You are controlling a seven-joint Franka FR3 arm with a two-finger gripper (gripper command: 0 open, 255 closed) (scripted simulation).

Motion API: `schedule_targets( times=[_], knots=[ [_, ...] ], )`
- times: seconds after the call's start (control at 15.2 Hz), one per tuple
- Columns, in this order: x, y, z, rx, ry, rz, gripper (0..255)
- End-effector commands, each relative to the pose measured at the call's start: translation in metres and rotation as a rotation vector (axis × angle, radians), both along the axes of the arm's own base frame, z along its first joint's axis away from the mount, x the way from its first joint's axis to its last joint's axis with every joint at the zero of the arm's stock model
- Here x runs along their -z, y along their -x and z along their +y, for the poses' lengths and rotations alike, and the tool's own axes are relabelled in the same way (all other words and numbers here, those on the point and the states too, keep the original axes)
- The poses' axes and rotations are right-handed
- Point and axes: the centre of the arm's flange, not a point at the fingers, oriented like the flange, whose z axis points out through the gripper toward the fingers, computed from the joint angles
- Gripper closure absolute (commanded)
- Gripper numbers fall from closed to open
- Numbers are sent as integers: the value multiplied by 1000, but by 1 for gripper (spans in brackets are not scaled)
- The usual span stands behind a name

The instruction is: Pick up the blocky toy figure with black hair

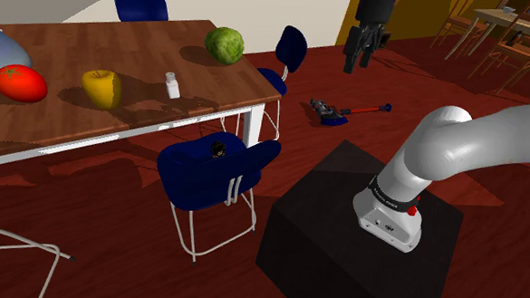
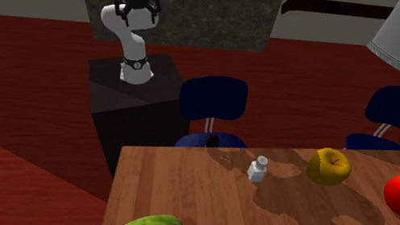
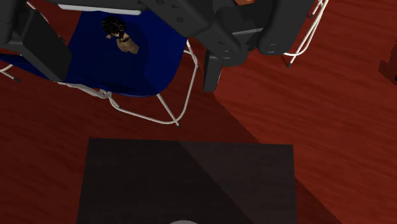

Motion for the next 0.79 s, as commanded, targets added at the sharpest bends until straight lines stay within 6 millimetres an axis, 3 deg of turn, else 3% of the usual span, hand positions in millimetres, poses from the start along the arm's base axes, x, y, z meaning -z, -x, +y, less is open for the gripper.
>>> schedule_targets(
  times=[0.0,0.73],
  knots=[
    [0,0,0,0,0,0,0],
    [103,-64,73,21,30,-67,0]
  ],
)
